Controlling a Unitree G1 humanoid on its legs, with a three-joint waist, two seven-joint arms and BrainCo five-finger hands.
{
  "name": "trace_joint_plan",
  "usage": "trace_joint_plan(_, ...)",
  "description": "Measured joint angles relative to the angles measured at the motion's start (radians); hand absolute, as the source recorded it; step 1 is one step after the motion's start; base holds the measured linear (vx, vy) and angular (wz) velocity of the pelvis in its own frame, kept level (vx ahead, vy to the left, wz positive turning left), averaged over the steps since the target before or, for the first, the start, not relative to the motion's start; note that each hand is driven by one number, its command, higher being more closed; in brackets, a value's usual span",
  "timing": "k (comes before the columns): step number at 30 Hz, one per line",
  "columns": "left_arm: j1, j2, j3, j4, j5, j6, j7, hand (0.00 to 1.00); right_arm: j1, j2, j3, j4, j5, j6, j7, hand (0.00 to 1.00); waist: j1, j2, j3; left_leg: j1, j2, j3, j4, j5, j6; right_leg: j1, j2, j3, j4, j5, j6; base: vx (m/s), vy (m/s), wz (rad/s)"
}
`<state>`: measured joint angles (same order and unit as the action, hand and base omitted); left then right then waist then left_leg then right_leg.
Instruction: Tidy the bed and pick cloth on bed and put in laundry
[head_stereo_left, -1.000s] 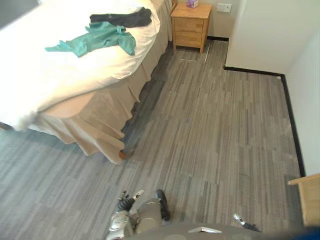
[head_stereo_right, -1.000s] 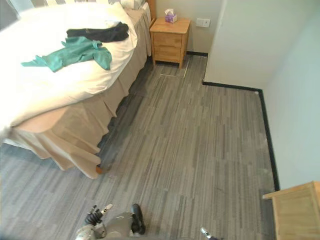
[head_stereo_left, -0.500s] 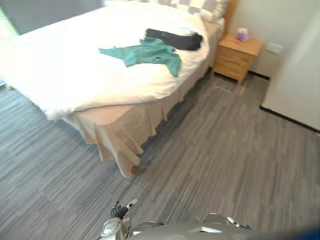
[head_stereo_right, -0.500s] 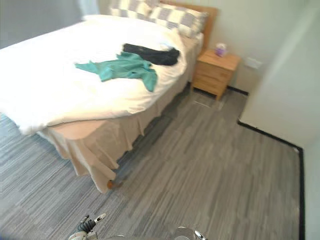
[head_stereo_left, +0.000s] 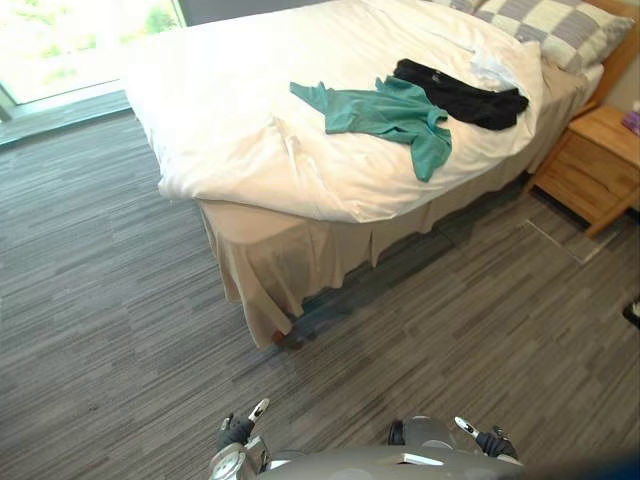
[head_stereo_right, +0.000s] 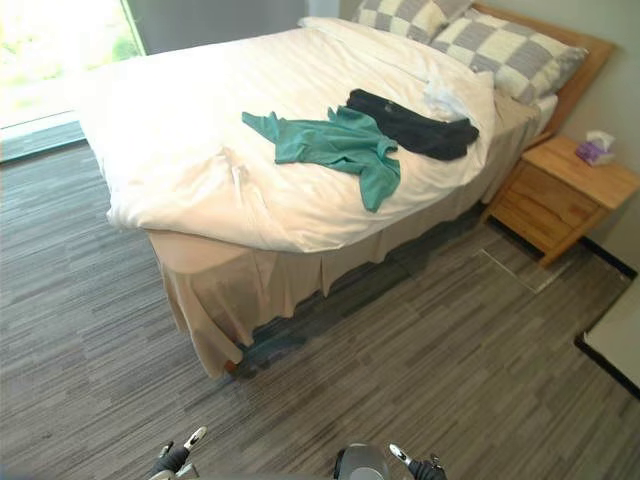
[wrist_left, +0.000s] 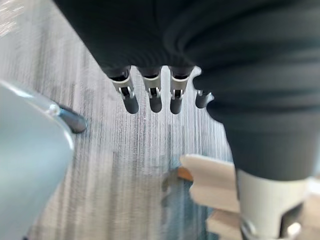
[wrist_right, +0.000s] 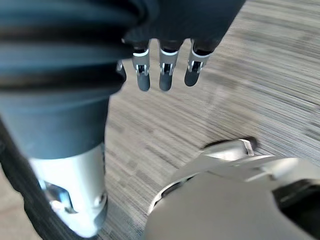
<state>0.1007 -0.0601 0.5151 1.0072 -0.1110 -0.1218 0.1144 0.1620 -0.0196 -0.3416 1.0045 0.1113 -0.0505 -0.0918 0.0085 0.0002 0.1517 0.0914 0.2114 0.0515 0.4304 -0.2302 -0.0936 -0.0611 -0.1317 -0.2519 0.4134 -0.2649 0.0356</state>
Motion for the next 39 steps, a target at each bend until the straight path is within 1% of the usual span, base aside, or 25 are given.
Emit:
trace_joint_plan(1,-0.006,-0.005,-0.003,-0.011,-0.002,-0.001,0.0,0.0,0.003,-0.006,0.001,-0.006,0.0,0.0,0.001,0.0,-0.003,0.009,0.005,-0.049,0.015,-0.009,0.112,0.015,-0.005,0.028,0.008,-0.014,-0.02,0.002,-0.005,0.29,-0.229,0.41)
trace_joint_plan(2,-0.011,-0.024,-0.005,-0.024,-0.024,-0.003,0.0,0.0,0.011,-0.025,0.009,-0.015,0.0,-0.002,0.001,0.0,0.002,0.037,0.018,-0.142,0.054,0.001,0.308,0.087,-0.014,0.085,0.026,-0.032,-0.058,0.002,-0.013,0.22,-0.104,0.08)
trace_joint_plan(3,-0.01,-0.027,-0.007,-0.027,-0.038,-0.005,0.0,0.0,0.011,-0.037,0.02,-0.014,0.0,0.0,-0.001,0.0,0.012,0.042,0.021,-0.19,0.091,0.051,0.431,0.11,-0.011,0.128,0.028,-0.035,-0.092,0.0,-0.021,0.27,-0.115,0.0)
trace_joint_plan(5,0.001,-0.023,-0.043,-0.036,-0.054,-0.011,0.003,0.0,0.009,-0.038,0.027,-0.016,-0.006,0.0,-0.003,0.0,0.009,0.044,0.02,-0.232,0.107,0.159,0.478,0.076,-0.004,0.195,0.014,-0.036,-0.157,0.006,-0.013,0.25,-0.033,-0.07)
trace_joint_plan(7,0.001,-0.015,-0.074,-0.037,-0.057,-0.021,0.002,0.0,0.003,-0.038,0.025,-0.012,-0.017,0.002,-0.003,0.0,0.011,0.043,0.021,-0.259,0.1,0.267,0.41,0.041,-0.002,0.238,-0.004,-0.036,-0.204,0.015,0.0,0.28,0.034,-0.06)
trace_joint_plan(8,0.0,-0.008,-0.088,-0.035,-0.056,-0.02,0.001,0.0,-0.002,-0.038,0.02,-0.005,-0.018,0.003,-0.003,0.0,0.009,0.043,0.021,-0.267,0.071,0.333,0.285,0.037,0.001,0.265,-0.016,-0.039,-0.223,0.02,0.01,0.31,0.122,0.05)
trace_joint_plan(9,0.0,-0.007,-0.103,-0.034,-0.055,-0.02,0.001,0.0,-0.004,-0.037,0.01,-0.005,-0.018,0.004,-0.002,0.0,0.008,0.046,0.02,-0.264,0.036,0.377,0.134,0.07,0.031,0.275,-0.02,-0.042,-0.228,0.02,0.022,0.38,0.185,0.24)
trace_joint_plan(10,0.0,-0.002,-0.123,-0.026,-0.054,-0.02,0.0,0.0,-0.006,-0.027,-0.006,0.002,-0.018,0.007,-0.002,0.0,0.011,0.038,0.019,-0.224,-0.005,0.427,-0.006,0.078,0.098,0.287,-0.027,-0.044,-0.228,0.011,0.044,0.31,0.164,0.49)
trace_joint_plan(12,-0.002,0.033,-0.152,-0.013,-0.057,-0.021,0.0,0.0,-0.012,-0.009,-0.009,0.013,-0.02,0.009,-0.002,0.0,0.008,0.0,0.016,-0.193,-0.067,0.422,-0.109,0.106,0.114,0.276,-0.053,-0.028,-0.238,0.025,0.049,0.25,0.123,0.58)
trace_joint_plan(14,-0.011,0.046,-0.156,-0.013,-0.06,-0.021,0.0,0.0,-0.024,0.002,-0.008,0.015,-0.031,0.008,-0.002,0.0,0.022,-0.017,0.027,-0.18,-0.086,0.407,-0.133,0.109,0.115,0.306,-0.021,-0.003,-0.352,0.038,0.055,0.17,0.044,0.32)
trace_joint_plan(16,-0.011,0.052,-0.171,-0.005,-0.058,-0.02,-0.001,0.0,-0.03,0.002,-0.002,0.022,-0.05,0.006,-0.001,0.0,0.035,-0.02,0.034,-0.111,-0.105,0.409,-0.155,0.109,0.115,0.371,-0.019,-0.01,-0.377,0.075,0.056,0.16,-0.062,0.05)
trace_joint_plan(18,-0.003,0.055,-0.187,-0.003,-0.056,-0.019,-0.002,0.0,-0.03,0.003,-0.005,0.026,-0.05,0.002,-0.001,0.0,0.03,-0.012,0.033,-0.07,-0.113,0.407,-0.197,0.118,0.102,0.39,-0.017,-0.009,-0.372,0.076,0.056,0.11,-0.076,0.03)
trace_joint_plan(19,0.003,0.061,-0.193,0.001,-0.053,-0.016,-0.005,0.0,-0.03,0.0,-0.006,0.038,-0.056,0.003,0.001,0.0,0.03,-0.017,0.023,-0.034,-0.125,0.404,-0.276,0.146,0.079,0.386,-0.016,-0.009,-0.363,0.079,0.058,0.05,-0.073,0.02)
trace_joint_plan(21,0.001,0.061,-0.198,0.024,-0.053,-0.011,-0.007,0.0,-0.03,-0.007,-0.013,0.053,-0.056,0.003,0.001,0.0,0.024,-0.007,0.009,0.0,-0.143,0.4,-0.378,0.195,0.071,0.363,-0.009,-0.01,-0.329,0.078,0.058,0.03,-0.085,0.07)
trace_joint_plan(24,-0.001,0.059,-0.208,0.04,-0.052,-0.001,-0.008,0.0,-0.038,-0.029,-0.012,0.056,-0.056,0.003,0.002,0.0,-0.003,0.014,0.012,0.024,-0.136,0.359,-0.439,0.201,0.073,0.252,-0.013,-0.008,-0.078,0.054,0.096,0.02,-0.054,0.16)
trace_joint_plan(26,-0.003,0.096,-0.262,0.039,-0.051,0.006,-0.017,0.0,-0.02,-0.009,-0.012,0.055,-0.057,0.005,0.001,0.0,-0.01,-0.008,0.023,0.064,-0.141,0.31,-0.459,0.2,0.078,0.113,-0.072,0.005,0.285,0.08,0.116,0.02,-0.048,0.5)
trace_joint_plan(27,-0.002,0.102,-0.273,0.04,-0.049,0.006,-0.022,0.0,-0.009,-0.006,-0.015,0.053,-0.057,0.005,0.001,0.0,-0.017,-0.015,0.022,0.071,-0.144,0.299,-0.463,0.201,0.079,0.096,-0.082,0.02,0.33,0.077,0.096,0.05,-0.083,0.63)
trace_joint_plan(28,-0.004,0.115,-0.274,0.041,-0.034,0.009,-0.022,0.0,-0.001,0.004,-0.013,0.052,-0.056,0.005,0.002,0.0,-0.019,-0.034,0.018,0.069,-0.143,0.278,-0.463,0.199,0.079,0.074,-0.078,0.032,0.341,-0.008,0.057,0.07,-0.072,0.49)
trace_joint_plan(30,-0.01,0.111,-0.267,0.046,-0.029,0.008,-0.023,0.0,-0.003,0.003,-0.009,0.052,-0.055,0.004,0.004,0.0,-0.02,-0.031,0.023,0.062,-0.126,0.239,-0.463,0.208,0.066,0.027,-0.048,0.076,0.235,-0.062,0.039,0.11,-0.105,0.51)
trace_joint_plan(31,-0.011,0.111,-0.266,0.048,-0.029,0.008,-0.023,0.0,-0.002,0.001,-0.008,0.052,-0.055,0.004,0.004,0.0,-0.023,-0.028,0.025,0.061,-0.118,0.229,-0.463,0.213,0.058,0.025,-0.034,0.096,0.18,-0.061,0.04,0.12,-0.132,0.6)
trace_joint_plan(32,-0.014,0.111,-0.259,0.056,-0.029,0.007,-0.023,0.0,-0.002,0.003,-0.005,0.052,-0.052,0.003,0.004,0.0,-0.023,-0.031,0.025,0.06,-0.114,0.213,-0.464,0.221,0.043,0.035,-0.018,0.133,0.035,-0.024,0.039,0.08,-0.165,0.52)
trace_joint_plan(33,-0.018,0.116,-0.234,0.055,-0.027,0.002,-0.023,0.0,0.002,0.013,0.0,0.056,-0.049,0.003,0.005,0.0,-0.015,-0.065,0.018,0.056,-0.143,0.208,-0.482,0.223,0.026,0.032,-0.029,0.175,-0.077,0.051,0.054,0.06,-0.178,0.49)
trace_joint_plan(35,-0.02,0.089,-0.196,0.07,-0.026,0.006,-0.022,0.0,0.002,0.003,-0.008,0.063,-0.044,0.002,0.005,0.0,-0.018,-0.042,0.001,0.067,-0.121,0.211,-0.522,0.25,0.012,0.047,-0.008,0.145,-0.109,0.052,0.044,0.13,-0.158,0.29)
trace_joint_plan(37,-0.021,0.04,-0.132,0.067,-0.024,0.004,-0.022,0.0,-0.002,-0.02,-0.006,0.05,-0.04,0.001,0.005,0.0,-0.012,0.0,-0.006,0.068,-0.087,0.21,-0.528,0.254,-0.009,0.073,0.022,0.118,-0.152,0.06,0.038,0.21,-0.146,0.11)
trace_joint_plan(39,-0.017,0.034,-0.108,0.067,-0.023,0.004,-0.022,0.0,0.001,-0.019,-0.006,0.05,-0.03,0.001,0.003,0.0,-0.013,0.002,-0.007,0.077,-0.077,0.209,-0.53,0.251,-0.013,0.109,0.032,0.096,-0.178,0.064,0.033,0.17,-0.104,0.24)
